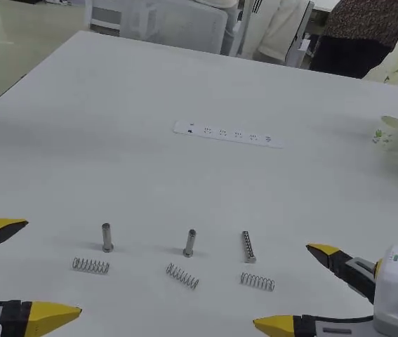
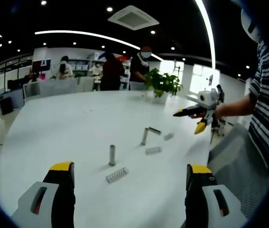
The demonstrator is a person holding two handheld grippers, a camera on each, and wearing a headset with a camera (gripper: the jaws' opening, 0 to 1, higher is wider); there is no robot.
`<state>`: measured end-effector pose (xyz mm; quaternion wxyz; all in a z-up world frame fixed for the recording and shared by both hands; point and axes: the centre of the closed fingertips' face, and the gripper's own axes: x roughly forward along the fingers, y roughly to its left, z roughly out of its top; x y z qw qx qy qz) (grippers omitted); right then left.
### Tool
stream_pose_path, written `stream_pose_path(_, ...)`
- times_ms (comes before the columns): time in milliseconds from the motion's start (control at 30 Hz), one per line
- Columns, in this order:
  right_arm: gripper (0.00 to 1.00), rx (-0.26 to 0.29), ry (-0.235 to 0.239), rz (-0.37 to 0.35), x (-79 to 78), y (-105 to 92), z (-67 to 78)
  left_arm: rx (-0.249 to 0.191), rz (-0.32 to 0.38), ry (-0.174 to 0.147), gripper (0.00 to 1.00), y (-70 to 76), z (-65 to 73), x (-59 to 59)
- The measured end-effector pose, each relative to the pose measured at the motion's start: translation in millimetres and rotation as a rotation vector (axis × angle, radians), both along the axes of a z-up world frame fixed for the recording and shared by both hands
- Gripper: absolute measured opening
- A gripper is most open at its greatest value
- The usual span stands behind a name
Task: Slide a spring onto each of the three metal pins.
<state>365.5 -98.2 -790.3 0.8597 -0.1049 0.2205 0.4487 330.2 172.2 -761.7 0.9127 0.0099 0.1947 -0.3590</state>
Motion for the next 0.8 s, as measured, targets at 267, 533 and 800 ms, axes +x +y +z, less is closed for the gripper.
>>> stream_pose_path(267, 0.97, -0.004, 0.001, 0.000, -1.1, -0.3, -0.5, -0.002, -0.009, 0.005, 0.95, -1.9, -0.7, -1.4)
stream_pose_path(533, 0.97, -0.012, 0.005, 0.004, -1.9, 0.0, -2.3, -0.001, -0.013, 0.005, 0.95, -2.4, 0.3, -1.5)
stream_pose_path(800, 0.97, -0.011, 0.004, 0.007, -1.3, 1.1, -1.4, 0.000, -0.015, 0.006, 0.95, -2.4, 0.6, -0.3)
